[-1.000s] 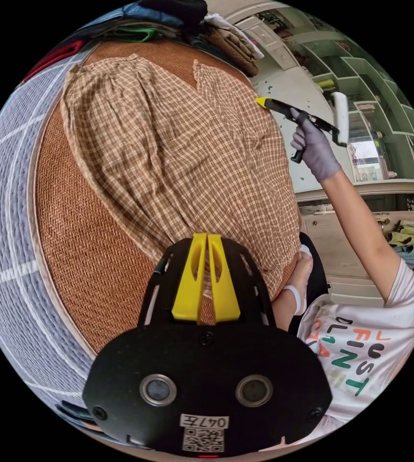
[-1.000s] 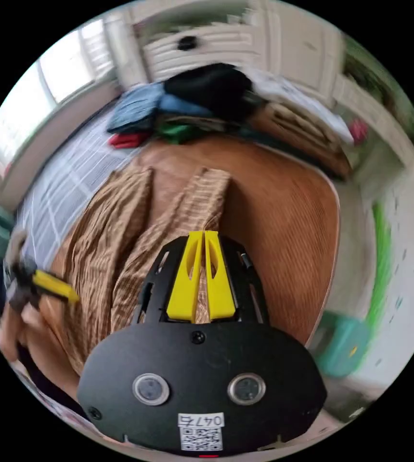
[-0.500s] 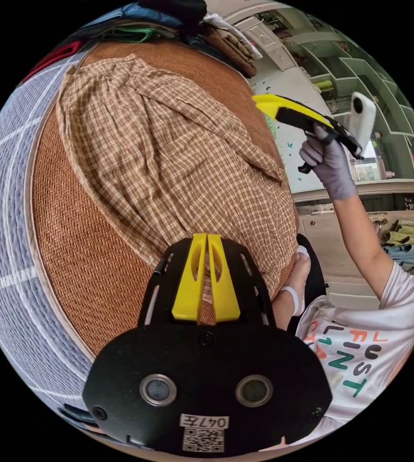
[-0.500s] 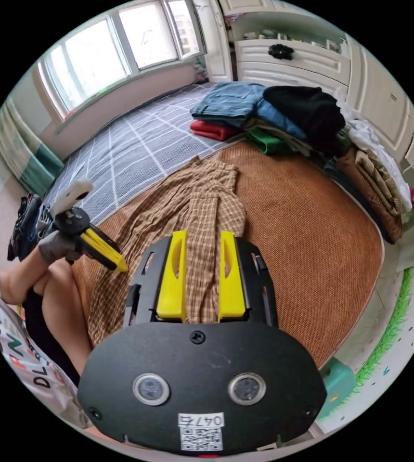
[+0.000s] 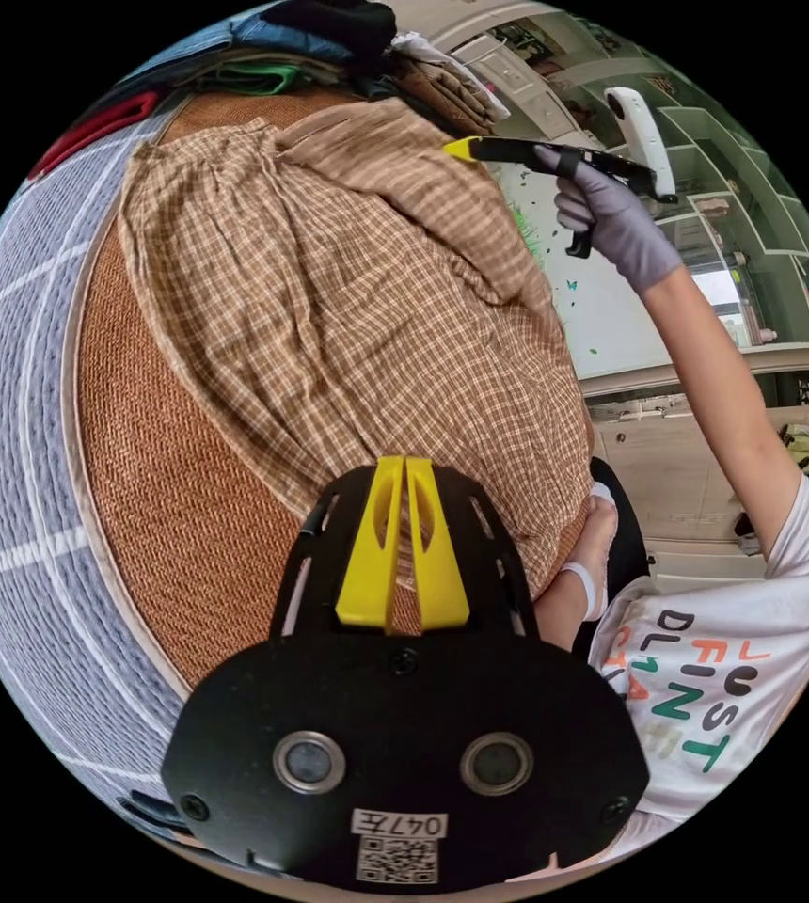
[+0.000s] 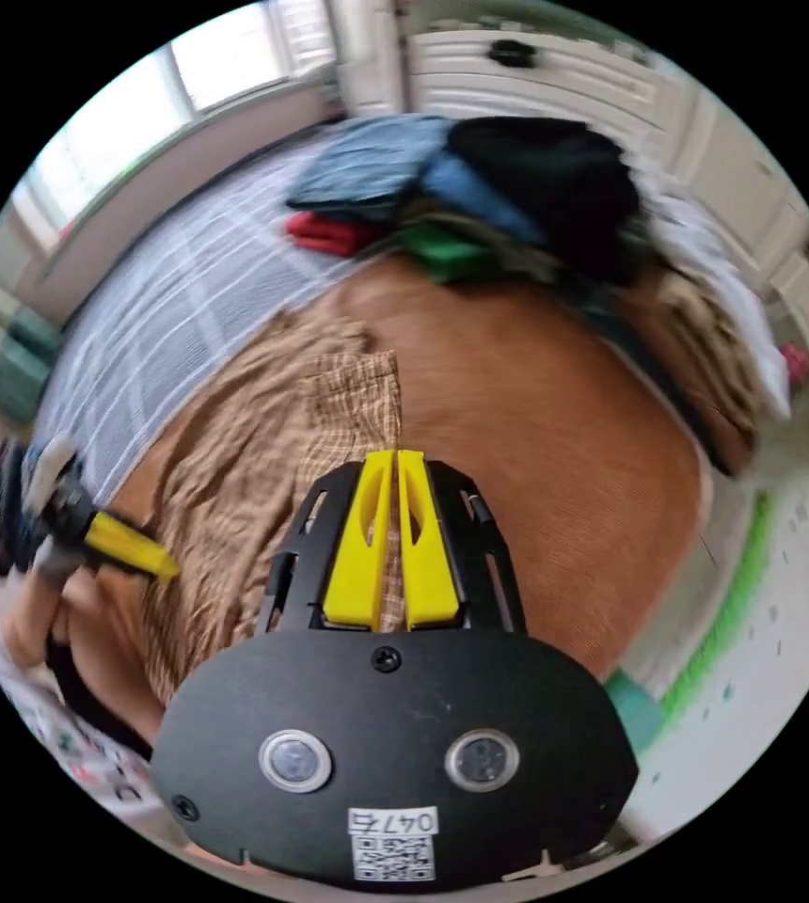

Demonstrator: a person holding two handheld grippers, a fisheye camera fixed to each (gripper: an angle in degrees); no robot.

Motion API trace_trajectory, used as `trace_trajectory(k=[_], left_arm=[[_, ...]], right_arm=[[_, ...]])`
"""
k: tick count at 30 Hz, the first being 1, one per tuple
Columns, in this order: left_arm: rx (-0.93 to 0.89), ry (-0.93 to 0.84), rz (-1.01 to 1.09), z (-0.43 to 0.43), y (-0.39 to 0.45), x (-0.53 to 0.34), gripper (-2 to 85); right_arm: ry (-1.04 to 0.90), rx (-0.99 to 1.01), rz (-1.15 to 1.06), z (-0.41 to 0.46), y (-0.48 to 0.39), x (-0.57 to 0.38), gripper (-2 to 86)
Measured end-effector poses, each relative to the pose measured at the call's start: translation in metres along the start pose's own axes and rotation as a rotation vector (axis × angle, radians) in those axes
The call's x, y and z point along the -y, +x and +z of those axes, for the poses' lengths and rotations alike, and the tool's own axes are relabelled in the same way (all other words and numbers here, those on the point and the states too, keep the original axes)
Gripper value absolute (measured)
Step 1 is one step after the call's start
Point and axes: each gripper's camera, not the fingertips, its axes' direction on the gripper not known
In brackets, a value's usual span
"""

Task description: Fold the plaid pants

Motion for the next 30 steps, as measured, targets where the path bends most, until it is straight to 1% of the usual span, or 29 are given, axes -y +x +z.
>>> trace_trajectory(k=[1,2,3,4,5,7,8,9,10,11,12,13,15,16,17,18,19,20,21,23,25,26,28,30], left_arm=[[0.002,0.004,0.001,-0.003,0.003,0.002,-1.0],[0.008,0.010,0.004,-0.008,0.008,0.004,-1.0],[0.016,0.012,0.008,-0.012,0.014,0.007,-1.0],[0.021,0.014,0.011,-0.015,0.018,0.008,-1.0],[0.034,0.021,0.016,-0.021,0.025,0.011,-1.0],[0.061,0.048,0.030,-0.034,0.040,0.014,-0.9],[0.081,0.078,0.047,-0.044,0.052,0.016,-0.9],[0.099,0.109,0.085,-0.054,0.068,0.018,-0.9],[0.108,0.120,0.113,-0.059,0.078,0.019,-0.8],[0.128,0.123,0.186,-0.067,0.103,0.021,-0.7],[0.147,0.101,0.276,-0.072,0.134,0.023,-0.6],[0.155,0.085,0.327,-0.072,0.152,0.022,-0.6],[0.169,-0.029,0.518,-0.062,0.222,0.018,-0.6],[0.176,-0.070,0.547,-0.055,0.237,0.017,-0.7],[0.207,-0.170,0.569,-0.039,0.260,0.018,-0.7],[0.258,-0.296,0.548,-0.018,0.273,0.021,-0.8],[0.287,-0.363,0.530,-0.007,0.277,0.023,-0.8],[0.347,-0.472,0.490,0.010,0.281,0.026,-0.8],[0.371,-0.530,0.454,0.017,0.284,0.028,-0.8],[0.360,-0.543,0.375,0.005,0.286,0.032,-0.8],[0.439,-0.583,0.300,-0.010,0.284,0.033,-0.8],[0.513,-0.612,0.257,-0.020,0.280,0.032,-0.8],[0.604,-0.618,0.176,-0.036,0.271,0.031,-0.8],[0.711,-0.533,0.061,-0.061,0.260,0.027,-0.9]], right_arm=[[0.008,-0.058,0.052,-0.004,0.014,-0.002,3.9],[-0.005,-0.201,0.143,-0.009,0.038,-0.009,8.0],[-0.070,-0.308,0.211,-0.008,0.055,-0.021,10.8],[-0.097,-0.332,0.232,-0.009,0.060,-0.027,12.1],[-0.088,-0.336,0.247,-0.017,0.061,-0.045,11.8],[-0.008,-0.252,0.199,-0.038,0.041,-0.079,10.3],[0.006,-0.165,0.146,-0.047,0.020,-0.104,8.7],[-0.018,-0.063,0.062,-0.052,-0.007,-0.131,6.9],[-0.047,-0.004,0.015,-0.051,-0.022,-0.146,6.4],[-0.110,0.085,-0.050,-0.049,-0.051,-0.176,5.4],[-0.152,0.123,-0.112,-0.046,-0.081,-0.205,4.6],[-0.172,0.123,-0.146,-0.044,-0.096,-0.219,4.2],[-0.215,-0.008,-0.242,-0.035,-0.142,-0.261,2.8],[-0.216,-0.050,-0.255,-0.032,-0.150,-0.267,2.5],[-0.222,-0.109,-0.276,-0.024,-0.163,-0.278,1.9],[-0.240,-0.141,-0.283,-0.016,-0.172,-0.283,1.4],[-0.237,-0.151,-0.274,-0.014,-0.176,-0.284,1.2],[-0.224,-0.167,-0.239,-0.013,-0.180,-0.284,0.7],[-0.246,-0.169,-0.224,-0.011,-0.186,-0.282,0.4],[-0.291,-0.142,-0.229,-0.008,-0.197,-0.279,0.1],[-0.334,-0.102,-0.249,-0.004,-0.210,-0.279,0.0],[-0.351,-0.050,-0.276,-0.003,-0.221,-0.280,-0.1],[-0.353,0.088,-0.310,-0.001,-0.240,-0.281,-0.2],[-0.339,0.306,-0.380,0.006,-0.270,-0.284,-0.6]])
